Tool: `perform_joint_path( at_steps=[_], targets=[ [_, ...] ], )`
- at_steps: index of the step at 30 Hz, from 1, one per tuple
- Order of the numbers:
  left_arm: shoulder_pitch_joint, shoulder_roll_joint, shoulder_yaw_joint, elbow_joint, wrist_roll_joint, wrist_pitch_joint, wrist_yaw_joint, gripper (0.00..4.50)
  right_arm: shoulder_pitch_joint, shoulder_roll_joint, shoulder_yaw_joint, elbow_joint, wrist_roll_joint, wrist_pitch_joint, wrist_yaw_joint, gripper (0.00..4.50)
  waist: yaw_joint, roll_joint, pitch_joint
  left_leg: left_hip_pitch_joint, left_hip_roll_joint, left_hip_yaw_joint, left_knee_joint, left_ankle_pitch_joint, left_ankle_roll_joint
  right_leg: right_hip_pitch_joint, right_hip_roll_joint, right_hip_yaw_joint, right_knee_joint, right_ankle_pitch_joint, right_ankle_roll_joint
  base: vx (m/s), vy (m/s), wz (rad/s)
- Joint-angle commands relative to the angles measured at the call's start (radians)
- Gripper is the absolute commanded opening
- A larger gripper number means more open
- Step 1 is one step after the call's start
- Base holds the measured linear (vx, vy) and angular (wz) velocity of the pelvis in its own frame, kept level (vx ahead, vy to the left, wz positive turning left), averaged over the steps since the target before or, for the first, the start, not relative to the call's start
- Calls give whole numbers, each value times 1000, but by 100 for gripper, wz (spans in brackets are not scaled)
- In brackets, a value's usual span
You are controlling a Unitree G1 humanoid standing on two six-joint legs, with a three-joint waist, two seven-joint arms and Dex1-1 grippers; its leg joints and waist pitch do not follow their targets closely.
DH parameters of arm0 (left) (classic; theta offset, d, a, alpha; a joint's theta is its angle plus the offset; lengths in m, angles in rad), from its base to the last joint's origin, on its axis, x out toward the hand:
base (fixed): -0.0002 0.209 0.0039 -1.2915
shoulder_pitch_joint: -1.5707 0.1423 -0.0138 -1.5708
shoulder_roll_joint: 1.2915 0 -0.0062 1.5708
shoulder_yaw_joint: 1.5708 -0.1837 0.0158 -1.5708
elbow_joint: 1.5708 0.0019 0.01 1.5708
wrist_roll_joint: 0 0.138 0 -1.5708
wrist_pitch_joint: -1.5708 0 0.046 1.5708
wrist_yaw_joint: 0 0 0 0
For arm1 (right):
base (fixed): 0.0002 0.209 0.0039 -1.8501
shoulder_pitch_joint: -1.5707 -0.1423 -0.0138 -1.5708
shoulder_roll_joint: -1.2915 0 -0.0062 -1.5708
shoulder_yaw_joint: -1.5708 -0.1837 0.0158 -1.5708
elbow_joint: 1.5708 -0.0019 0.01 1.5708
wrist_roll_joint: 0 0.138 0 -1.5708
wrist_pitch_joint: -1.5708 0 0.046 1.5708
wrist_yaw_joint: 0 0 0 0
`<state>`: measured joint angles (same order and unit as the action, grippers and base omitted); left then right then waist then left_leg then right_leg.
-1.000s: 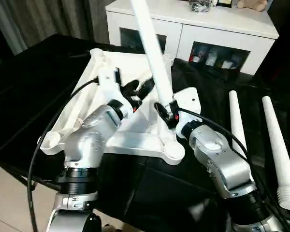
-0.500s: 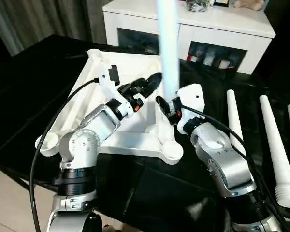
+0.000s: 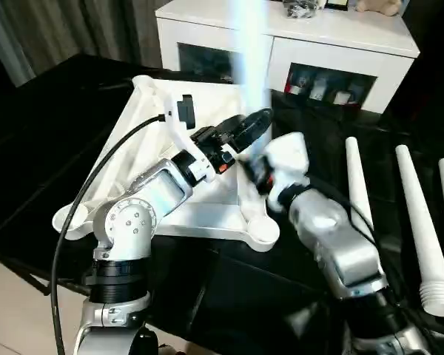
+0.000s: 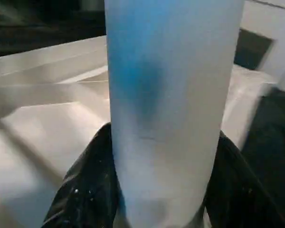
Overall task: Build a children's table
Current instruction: Pick table leg
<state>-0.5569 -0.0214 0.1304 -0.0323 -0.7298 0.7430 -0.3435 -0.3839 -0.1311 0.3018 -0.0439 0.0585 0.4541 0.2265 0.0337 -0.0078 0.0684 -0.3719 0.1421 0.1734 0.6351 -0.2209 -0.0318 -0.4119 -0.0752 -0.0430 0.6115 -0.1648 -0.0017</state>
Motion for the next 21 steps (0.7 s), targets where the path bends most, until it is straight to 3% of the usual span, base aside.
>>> perform_joint_path(
  at_steps=[1,10,18,21],
  targets=[
    [-15,-2,-3,6,13,-14,19,422,-1,-10,14,-49,-16,-6,18,189,2,7,-70,7,72,-30,-93,-160,-12,58,-65,49,-63,-158,-212,0,0,0],
    [-16,9,-7,18,40,-29,32,372,-9,-10,0,-40,-26,7,17,189,2,7,-69,9,72,-30,-94,-171,-16,57,-65,49,-64,-167,-215,0,0,0],
    [-3,14,-28,16,54,-37,23,287,-11,-6,3,-44,-36,10,23,189,2,6,-71,8,72,-29,-92,-157,-11,58,-67,49,-61,-154,-219,0,0,0],
    [-2,12,-25,20,56,-35,31,282,-14,-6,5,-40,-42,9,20,189,2,5,-70,8,73,-29,-93,-155,-9,58,-66,49,-62,-150,-220,0,0,0]
  ],
)
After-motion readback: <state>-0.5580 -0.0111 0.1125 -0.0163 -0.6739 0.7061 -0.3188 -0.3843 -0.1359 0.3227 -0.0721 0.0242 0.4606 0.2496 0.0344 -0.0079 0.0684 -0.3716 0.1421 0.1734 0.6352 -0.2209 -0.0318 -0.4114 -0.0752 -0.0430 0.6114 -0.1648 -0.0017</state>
